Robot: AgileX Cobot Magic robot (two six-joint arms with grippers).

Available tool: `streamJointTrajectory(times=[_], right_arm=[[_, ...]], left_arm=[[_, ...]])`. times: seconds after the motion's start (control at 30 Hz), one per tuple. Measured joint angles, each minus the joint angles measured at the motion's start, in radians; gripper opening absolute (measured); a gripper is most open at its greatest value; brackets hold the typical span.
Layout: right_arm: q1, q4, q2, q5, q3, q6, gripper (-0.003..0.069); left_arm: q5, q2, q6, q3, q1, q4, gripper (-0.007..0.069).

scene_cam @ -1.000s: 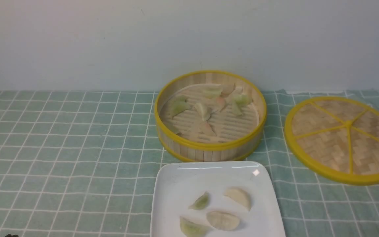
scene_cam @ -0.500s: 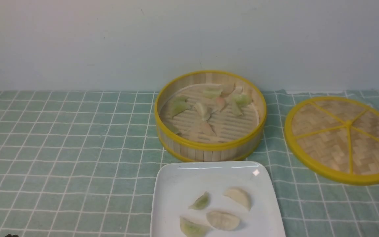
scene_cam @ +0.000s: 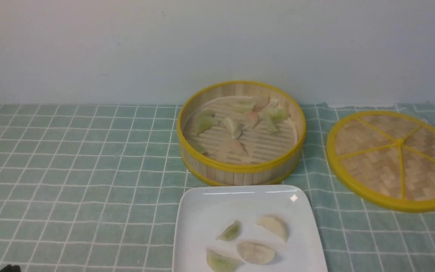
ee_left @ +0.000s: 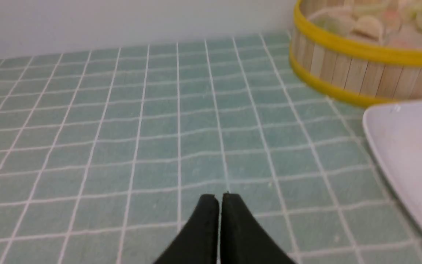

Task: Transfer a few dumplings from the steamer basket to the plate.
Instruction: Use the left arm to grab a dumpling from the steamer

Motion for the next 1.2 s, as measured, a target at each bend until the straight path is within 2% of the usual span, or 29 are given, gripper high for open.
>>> streamJointTrajectory(times=[0.03, 0.07, 0.1, 0.23, 0.33, 0.53, 0.8, 0.93, 1.07, 1.13, 1.17, 1.2], right_arm=[[0.0, 0.006, 0.0, -0.004, 0.001, 0.003, -0.0013], [0.0, 0.087, 0.0, -0.042, 0.005, 0.041, -0.0013], [0.0, 0.109, 0.0, -0.054, 0.005, 0.053, -0.0013], [0.0, 0.394, 0.0, -0.209, 0.005, 0.192, -0.0013], [0.0, 0.547, 0.0, -0.269, 0.005, 0.232, -0.0013], [0.0, 0.617, 0.0, -0.285, 0.005, 0.233, -0.0013], [0.0, 0.642, 0.0, -0.315, 0.005, 0.203, -0.0013], [0.0, 0.561, 0.0, -0.158, -0.096, 0.072, -0.0013], [0.0, 0.473, 0.102, 0.072, -0.34, -0.085, -0.0013], [0.0, 0.439, 0.204, 0.199, -0.454, -0.123, -0.0013], [0.0, 0.435, 0.204, 0.21, -0.465, -0.125, -0.0013], [0.0, 0.41, 0.299, 0.294, -0.536, -0.135, -0.0013]], left_arm=[[0.0, 0.0, 0.0, 0.0, 0.0, -0.007, -0.0006], [-0.07, 0.0, -0.023, 0.0, 0.0, -0.066, -0.0006], [-0.078, 0.0, -0.025, 0.0, 0.0, -0.081, -0.0006], [-0.26, 0.0, -0.036, 0.0, 0.0, -0.222, -0.0006], [-0.358, 0.0, -0.04, 0.0, 0.0, -0.307, -0.0006], [-0.498, 0.0, -0.067, 0.0, 0.0, -0.376, -0.0006], [-0.633, 0.0, -0.165, -0.009, 0.0, -0.382, -0.0006], [-0.5, 0.005, -0.166, -0.123, 0.0, -0.319, -0.0006], [-0.164, 0.148, -0.165, -0.365, 0.0, -0.171, -0.0006], [0.029, 0.257, -0.163, -0.477, 0.0, -0.141, -0.0006], [0.029, 0.271, -0.163, -0.489, 0.0, -0.139, -0.0006], [0.168, 0.367, -0.149, -0.58, 0.0, -0.128, -0.0006]])
